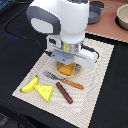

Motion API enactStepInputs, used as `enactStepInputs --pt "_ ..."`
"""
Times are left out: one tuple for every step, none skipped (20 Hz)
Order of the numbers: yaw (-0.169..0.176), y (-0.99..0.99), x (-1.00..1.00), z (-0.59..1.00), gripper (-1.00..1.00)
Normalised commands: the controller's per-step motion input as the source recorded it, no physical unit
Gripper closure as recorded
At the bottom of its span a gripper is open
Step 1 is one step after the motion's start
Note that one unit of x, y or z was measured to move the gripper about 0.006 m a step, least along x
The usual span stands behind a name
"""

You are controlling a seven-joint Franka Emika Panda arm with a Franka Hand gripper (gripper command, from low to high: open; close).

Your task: Interact with the objects in diverse but meaningful ways.

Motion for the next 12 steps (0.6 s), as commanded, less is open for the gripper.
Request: enactStepInputs --pt "0.0 -0.16 0.0 -0.22 1.0" --pt "0.0 -0.13 0.0 -0.22 1.0" --pt "0.0 -0.12 0.0 -0.21 1.0" --pt "0.0 -0.14 0.0 -0.21 1.0" --pt "0.0 -0.15 0.0 -0.12 1.0" --pt "0.0 0.0 0.04 0.05 1.0" --pt "0.004 0.0 0.0 0.43 1.0" --pt "0.012 0.0 0.0 0.51 1.0" --pt "0.01 0.0 0.0 0.55 1.0" --pt "0.009 0.0 0.0 0.54 1.0" --pt "0.026 0.0 -0.09 0.53 1.0" --pt "0.047 0.0 -0.1 0.51 1.0"
